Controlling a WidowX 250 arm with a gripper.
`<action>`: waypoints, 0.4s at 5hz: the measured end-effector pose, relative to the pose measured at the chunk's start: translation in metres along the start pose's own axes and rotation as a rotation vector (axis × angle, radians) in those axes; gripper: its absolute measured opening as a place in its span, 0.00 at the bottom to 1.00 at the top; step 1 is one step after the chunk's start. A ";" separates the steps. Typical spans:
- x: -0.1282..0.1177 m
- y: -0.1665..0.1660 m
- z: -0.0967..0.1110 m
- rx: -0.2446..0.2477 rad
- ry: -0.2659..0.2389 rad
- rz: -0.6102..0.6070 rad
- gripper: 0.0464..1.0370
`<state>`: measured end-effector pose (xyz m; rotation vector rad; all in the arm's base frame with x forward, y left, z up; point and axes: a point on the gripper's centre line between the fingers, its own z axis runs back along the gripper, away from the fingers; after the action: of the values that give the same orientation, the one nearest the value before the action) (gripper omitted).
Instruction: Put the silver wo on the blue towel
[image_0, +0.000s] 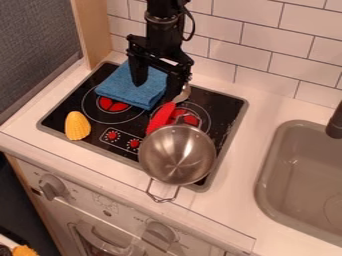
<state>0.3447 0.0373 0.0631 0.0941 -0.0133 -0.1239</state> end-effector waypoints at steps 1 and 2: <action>-0.003 -0.002 -0.010 -0.010 0.023 0.006 0.96; -0.029 -0.040 -0.008 -0.050 0.049 -0.065 0.96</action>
<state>0.3109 0.0018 0.0515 0.0477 0.0412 -0.1865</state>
